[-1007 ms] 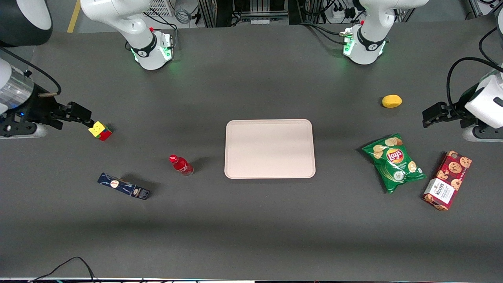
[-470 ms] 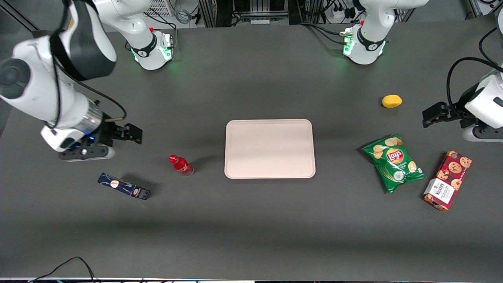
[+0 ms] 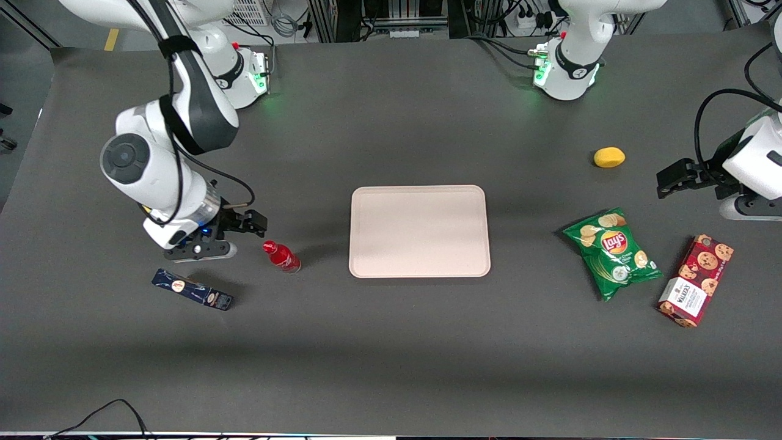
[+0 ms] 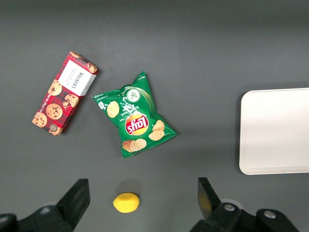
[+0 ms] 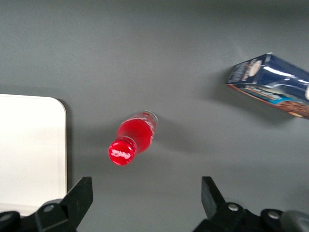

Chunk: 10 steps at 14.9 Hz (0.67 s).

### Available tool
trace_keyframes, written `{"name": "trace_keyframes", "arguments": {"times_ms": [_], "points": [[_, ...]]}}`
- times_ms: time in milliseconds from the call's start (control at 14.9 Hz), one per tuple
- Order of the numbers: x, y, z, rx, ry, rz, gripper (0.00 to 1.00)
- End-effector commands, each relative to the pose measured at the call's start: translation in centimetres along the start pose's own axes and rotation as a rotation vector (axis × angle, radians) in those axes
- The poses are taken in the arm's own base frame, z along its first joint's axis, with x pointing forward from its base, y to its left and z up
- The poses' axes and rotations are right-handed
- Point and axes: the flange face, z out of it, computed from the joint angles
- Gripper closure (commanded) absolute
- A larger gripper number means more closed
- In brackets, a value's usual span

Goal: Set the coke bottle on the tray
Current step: 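Move the open right gripper down over the red Coca-Cola bottle, then close the right gripper around the bottle's cap end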

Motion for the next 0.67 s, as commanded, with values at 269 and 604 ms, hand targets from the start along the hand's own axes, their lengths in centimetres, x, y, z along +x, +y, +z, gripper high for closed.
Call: {"name": "trace_keyframes", "arguments": {"times_ms": [269,604], "points": [[1.0,-2.7,6.0,0.007,0.001,0.0,0.0],[1.3,-2.8,6.3,-0.022,0.01,-0.012,0.02]]}}
